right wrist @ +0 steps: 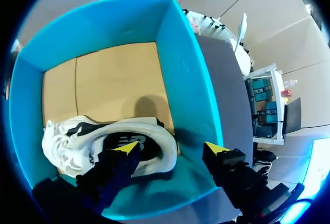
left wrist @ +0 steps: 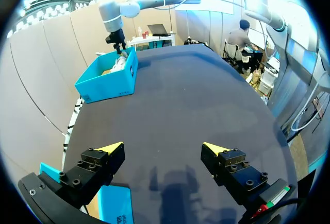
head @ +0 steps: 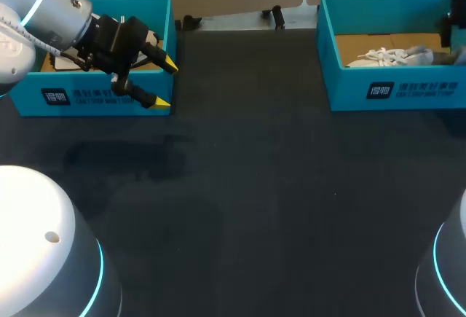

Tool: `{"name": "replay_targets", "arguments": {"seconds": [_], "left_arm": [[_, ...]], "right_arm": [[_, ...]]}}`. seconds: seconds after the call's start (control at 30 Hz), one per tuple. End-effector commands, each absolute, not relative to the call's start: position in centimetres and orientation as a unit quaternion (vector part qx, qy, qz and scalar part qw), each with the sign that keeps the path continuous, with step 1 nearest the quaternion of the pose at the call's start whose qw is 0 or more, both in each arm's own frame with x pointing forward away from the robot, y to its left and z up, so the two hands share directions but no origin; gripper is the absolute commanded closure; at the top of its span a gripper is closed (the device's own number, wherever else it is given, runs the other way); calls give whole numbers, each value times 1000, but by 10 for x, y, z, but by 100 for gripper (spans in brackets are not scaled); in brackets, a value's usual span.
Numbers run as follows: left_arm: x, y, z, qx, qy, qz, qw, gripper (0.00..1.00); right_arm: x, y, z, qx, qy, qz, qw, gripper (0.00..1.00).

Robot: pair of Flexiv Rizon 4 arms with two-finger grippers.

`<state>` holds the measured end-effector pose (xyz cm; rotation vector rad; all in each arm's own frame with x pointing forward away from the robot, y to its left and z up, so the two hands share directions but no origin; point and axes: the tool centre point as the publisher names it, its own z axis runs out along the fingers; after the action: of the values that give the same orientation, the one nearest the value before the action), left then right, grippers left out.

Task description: Take the shoe out of the shoebox, open the shoe tongue, remove and reinsert the insole, then place the shoe into the shoebox

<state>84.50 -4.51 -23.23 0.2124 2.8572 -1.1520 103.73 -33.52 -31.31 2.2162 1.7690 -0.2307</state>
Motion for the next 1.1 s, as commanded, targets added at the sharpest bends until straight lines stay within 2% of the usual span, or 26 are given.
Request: {"name": "replay_targets", "arguments": {"seconds": [0.03, 0.13, 0.47, 1.1], "left_arm": [[844, -45, -232, 69, 925, -372, 27, 0], [844, -45, -232, 69, 925, -372, 27, 0], [844, -45, -232, 69, 925, -372, 27, 0], [844, -45, -232, 69, 925, -372, 27, 0]], "right_arm": [[1028, -329, -296, 764, 624, -69, 151, 20], [1028, -322, -284, 756, 635, -53, 148, 19], [1016, -297, -248, 729, 671, -15, 132, 2], [962, -253, -199, 676, 731, 7, 93, 0]]}}
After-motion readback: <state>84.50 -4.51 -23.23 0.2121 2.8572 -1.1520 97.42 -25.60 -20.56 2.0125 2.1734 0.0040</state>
